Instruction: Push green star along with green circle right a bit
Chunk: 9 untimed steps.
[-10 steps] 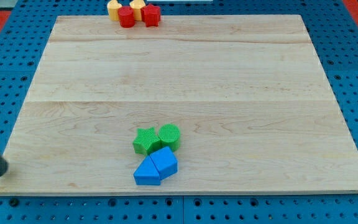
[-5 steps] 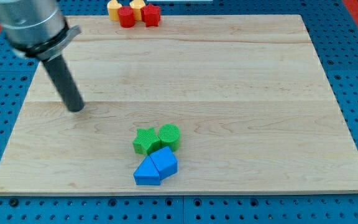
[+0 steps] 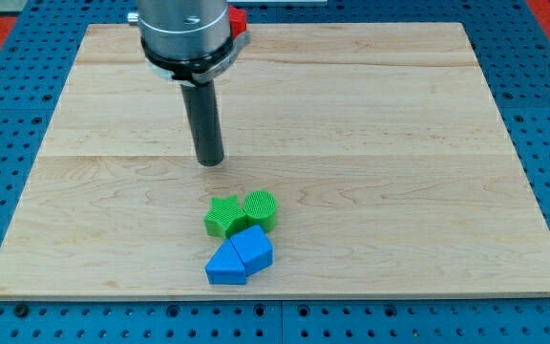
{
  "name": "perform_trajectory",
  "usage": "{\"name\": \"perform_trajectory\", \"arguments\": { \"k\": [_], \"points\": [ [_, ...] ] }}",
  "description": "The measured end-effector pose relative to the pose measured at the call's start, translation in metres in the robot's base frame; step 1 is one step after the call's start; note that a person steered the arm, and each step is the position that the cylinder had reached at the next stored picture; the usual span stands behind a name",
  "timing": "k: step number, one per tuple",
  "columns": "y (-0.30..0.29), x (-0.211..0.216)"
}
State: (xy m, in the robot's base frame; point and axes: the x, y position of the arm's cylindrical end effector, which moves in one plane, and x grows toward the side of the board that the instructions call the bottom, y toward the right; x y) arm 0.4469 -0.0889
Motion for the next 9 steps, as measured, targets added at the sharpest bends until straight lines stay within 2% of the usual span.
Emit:
{"name": "perform_trajectory", "arguments": {
  "k": [2, 3, 4, 6, 7, 8, 9],
  "points": [
    [-0.055, -0.044],
    [-0.078, -0.012],
    [-0.077, 0.036],
    [-0.031, 0.092],
    [-0.031, 0.096],
    [0.012, 0.096],
    [0.022, 0.088]
  ]
}}
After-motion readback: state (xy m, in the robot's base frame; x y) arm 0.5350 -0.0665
